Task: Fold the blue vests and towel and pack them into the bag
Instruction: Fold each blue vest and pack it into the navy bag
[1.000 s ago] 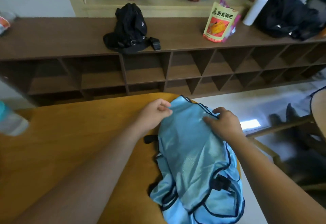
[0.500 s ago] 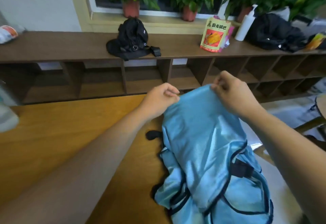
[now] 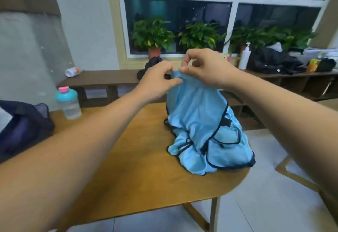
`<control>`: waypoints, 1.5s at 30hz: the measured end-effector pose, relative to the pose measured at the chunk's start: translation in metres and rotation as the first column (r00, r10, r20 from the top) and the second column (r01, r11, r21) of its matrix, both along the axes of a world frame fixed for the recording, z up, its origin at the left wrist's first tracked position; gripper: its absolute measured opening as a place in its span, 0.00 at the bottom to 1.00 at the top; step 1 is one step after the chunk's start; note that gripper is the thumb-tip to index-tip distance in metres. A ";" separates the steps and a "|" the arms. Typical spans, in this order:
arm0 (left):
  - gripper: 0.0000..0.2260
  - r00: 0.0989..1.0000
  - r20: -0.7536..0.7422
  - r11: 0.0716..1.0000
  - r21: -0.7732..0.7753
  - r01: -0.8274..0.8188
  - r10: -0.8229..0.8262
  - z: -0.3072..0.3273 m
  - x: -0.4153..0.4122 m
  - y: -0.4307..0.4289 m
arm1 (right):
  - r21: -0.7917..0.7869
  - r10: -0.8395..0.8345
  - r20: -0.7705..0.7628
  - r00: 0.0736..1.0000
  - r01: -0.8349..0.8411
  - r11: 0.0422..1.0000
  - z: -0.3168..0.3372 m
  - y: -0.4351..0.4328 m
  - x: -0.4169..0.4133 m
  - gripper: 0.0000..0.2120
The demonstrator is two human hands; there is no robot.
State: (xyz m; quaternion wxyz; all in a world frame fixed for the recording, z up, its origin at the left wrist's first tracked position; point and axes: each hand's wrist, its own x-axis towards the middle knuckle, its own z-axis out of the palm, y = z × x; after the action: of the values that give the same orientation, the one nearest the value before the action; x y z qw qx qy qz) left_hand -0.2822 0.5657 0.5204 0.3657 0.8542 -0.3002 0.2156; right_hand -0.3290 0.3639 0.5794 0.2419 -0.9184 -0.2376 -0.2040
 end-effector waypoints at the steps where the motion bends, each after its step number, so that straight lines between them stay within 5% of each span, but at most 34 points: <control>1: 0.11 0.999 0.025 0.998 0.052 -0.029 0.028 0.010 -0.014 0.007 | -0.009 -0.012 0.019 1.000 0.013 1.000 0.005 -0.001 -0.015 0.11; 6: 0.11 0.981 0.169 0.868 0.467 -0.168 0.099 0.055 -0.070 0.035 | -0.288 -0.078 0.085 0.993 0.099 0.952 0.042 -0.007 -0.076 0.24; 10: 0.09 0.950 0.236 0.800 0.518 -0.303 0.206 0.067 -0.102 0.054 | -0.393 -0.107 0.133 0.985 0.151 0.907 0.071 -0.018 -0.105 0.17; 15: 0.11 0.923 0.237 0.750 0.539 -0.383 0.302 0.088 -0.138 0.089 | -0.338 -0.185 0.252 0.950 0.265 0.903 0.093 -0.032 -0.129 0.12; 18: 0.11 0.915 0.180 0.804 0.438 -0.402 0.360 0.100 -0.158 0.105 | -0.269 -0.192 0.297 0.936 0.275 0.923 0.103 -0.041 -0.143 0.16; 21: 0.09 0.919 0.094 0.908 0.145 -0.393 0.383 0.111 -0.177 0.111 | -0.245 -0.190 0.314 0.930 0.272 0.931 0.109 -0.043 -0.160 0.19; 28: 0.08 0.934 -0.011 0.909 -0.223 -0.352 0.358 0.137 -0.216 0.110 | -0.232 -0.189 0.349 0.918 0.280 0.931 0.125 -0.041 -0.188 0.26; 34: 0.08 0.912 0.089 0.905 -0.193 -0.378 0.400 0.162 -0.249 0.121 | -0.202 -0.187 0.346 0.919 0.268 0.942 0.135 -0.040 -0.196 0.25; 40: 0.10 0.951 0.038 0.931 -0.220 -0.292 0.308 0.186 -0.290 0.107 | -0.241 -0.169 0.181 0.969 0.211 0.947 0.129 -0.036 -0.209 0.20; 45: 0.09 0.969 0.032 0.938 -0.258 -0.230 0.247 0.201 -0.318 0.093 | -0.123 -0.157 0.150 0.976 0.176 0.977 0.128 -0.034 -0.239 0.18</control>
State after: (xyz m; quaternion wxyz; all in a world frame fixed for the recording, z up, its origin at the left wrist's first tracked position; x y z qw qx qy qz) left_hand -0.6002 0.6582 0.7213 0.4327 0.8235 -0.1762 0.3219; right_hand -0.5679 0.3299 0.7076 0.1439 -0.9328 -0.1893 -0.2707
